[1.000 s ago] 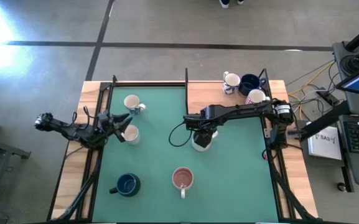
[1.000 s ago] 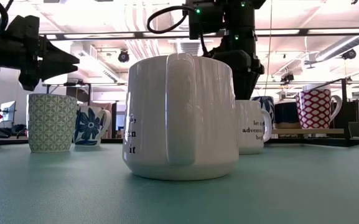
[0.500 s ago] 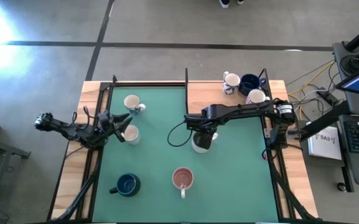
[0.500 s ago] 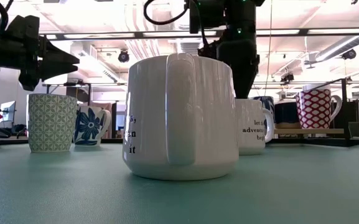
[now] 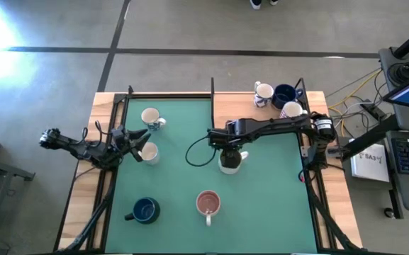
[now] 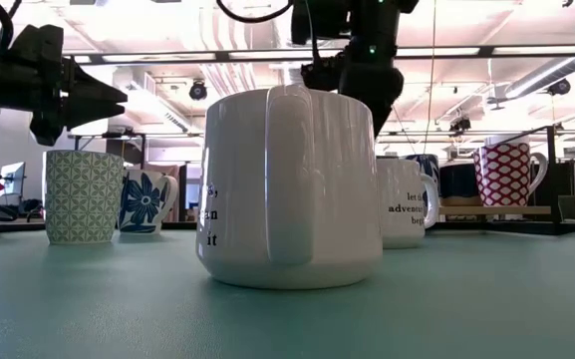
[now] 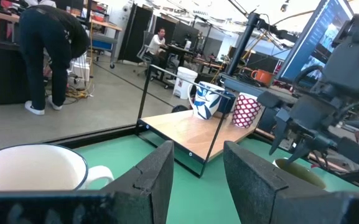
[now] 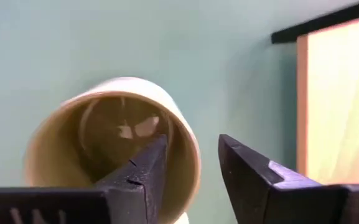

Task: Place coffee mugs
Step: Put the green white mug on the shelf

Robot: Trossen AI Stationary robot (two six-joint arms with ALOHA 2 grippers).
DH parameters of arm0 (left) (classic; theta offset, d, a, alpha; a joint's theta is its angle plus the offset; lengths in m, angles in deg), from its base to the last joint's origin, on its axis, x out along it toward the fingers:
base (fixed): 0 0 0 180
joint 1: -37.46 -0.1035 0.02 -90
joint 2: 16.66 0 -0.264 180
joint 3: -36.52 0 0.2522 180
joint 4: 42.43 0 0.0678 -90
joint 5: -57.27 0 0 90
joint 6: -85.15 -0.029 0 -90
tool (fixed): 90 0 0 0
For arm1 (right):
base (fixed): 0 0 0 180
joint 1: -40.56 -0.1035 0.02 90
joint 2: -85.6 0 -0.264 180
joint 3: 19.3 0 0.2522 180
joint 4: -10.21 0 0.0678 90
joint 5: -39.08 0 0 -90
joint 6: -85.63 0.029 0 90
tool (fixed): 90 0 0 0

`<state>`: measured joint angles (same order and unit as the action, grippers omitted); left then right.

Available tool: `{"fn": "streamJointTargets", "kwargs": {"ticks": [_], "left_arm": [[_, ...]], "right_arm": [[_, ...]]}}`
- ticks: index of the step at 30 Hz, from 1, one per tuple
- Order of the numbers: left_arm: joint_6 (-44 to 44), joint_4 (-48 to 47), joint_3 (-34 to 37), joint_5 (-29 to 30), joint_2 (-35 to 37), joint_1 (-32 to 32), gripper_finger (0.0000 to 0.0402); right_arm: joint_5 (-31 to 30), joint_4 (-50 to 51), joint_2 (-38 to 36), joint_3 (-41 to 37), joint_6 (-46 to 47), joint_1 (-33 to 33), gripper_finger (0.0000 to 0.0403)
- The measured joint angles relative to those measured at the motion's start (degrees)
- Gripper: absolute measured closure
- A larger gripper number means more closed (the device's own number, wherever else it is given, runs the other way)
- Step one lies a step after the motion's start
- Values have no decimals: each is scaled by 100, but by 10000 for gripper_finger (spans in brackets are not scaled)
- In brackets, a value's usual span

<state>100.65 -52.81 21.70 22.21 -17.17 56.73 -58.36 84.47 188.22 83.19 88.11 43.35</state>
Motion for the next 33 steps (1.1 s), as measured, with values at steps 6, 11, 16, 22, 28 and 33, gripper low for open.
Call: {"fn": "streamJointTargets", "kwargs": {"ticks": [6, 11, 16, 22, 28, 33], "left_arm": [[0, -1, 2, 1, 0, 2, 278], [0, 0, 0, 2, 2, 0, 278], [-1, -2, 1, 2, 0, 1, 278], [0, -1, 0, 2, 1, 1, 278], [0, 0, 2, 2, 0, 1, 278], [-2, 0, 1, 1, 0, 1, 278]], "right_arm": [[-65, -11, 155, -9, -824, 14, 253], [-66, -75, 325, -13, -1318, 15, 263], [-25, -53, 413, -15, -1441, 26, 311], [156, 152, 394, -13, -848, 112, 384], [366, 866, 391, -9, 373, 179, 388], [402, 1646, 363, -9, 1941, 338, 388]]}}
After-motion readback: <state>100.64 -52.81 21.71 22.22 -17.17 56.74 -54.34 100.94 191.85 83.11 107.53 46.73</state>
